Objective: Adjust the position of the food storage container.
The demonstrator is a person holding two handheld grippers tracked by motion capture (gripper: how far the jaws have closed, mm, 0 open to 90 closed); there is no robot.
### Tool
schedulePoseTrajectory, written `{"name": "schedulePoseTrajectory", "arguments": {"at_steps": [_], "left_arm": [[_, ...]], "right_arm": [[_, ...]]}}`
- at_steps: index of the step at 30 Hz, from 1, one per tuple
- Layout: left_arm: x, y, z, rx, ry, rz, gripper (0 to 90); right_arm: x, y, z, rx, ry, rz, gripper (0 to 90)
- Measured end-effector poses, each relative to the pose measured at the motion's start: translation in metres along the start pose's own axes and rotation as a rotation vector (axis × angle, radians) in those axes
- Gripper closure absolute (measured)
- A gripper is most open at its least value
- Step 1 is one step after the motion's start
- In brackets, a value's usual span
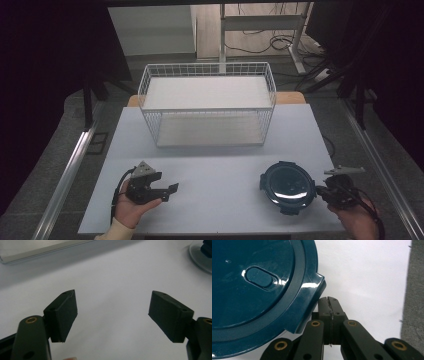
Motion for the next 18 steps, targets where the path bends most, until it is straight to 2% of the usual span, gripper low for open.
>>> {"name": "schedulePoseTrajectory", "arguments": {"at_steps": [4, 8, 13, 18], "left_arm": [[0.001, 0.000, 0.002, -0.002, -0.005, 0.000, 22.5], [0.000, -0.001, 0.000, -0.001, -0.004, -0.004, 22.5], [0.000, 0.001, -0.001, 0.001, -0.002, 0.001, 22.6], [0.000, 0.000, -0.001, 0.001, -0.001, -0.002, 22.6]], "right_arm": [[0.003, -0.002, -0.012, 0.008, 0.025, -0.009, 89.6], [0.005, -0.008, -0.030, 0.065, 0.046, -0.023, 89.6], [0.016, -0.009, -0.041, 0.047, 0.070, -0.007, 89.6], [0.020, -0.010, -0.050, 0.065, 0.091, -0.005, 89.6]]}}
Point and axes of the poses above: each handheld gripper's, and its own axes: y roughly backward along the jaws, x roughly out of its top, z roughly to its right, the point moved 8 cm from there along -y, roughly forward along the jaws, and after that the axes turned 8 degrees about -x, right-handed, at the moved point
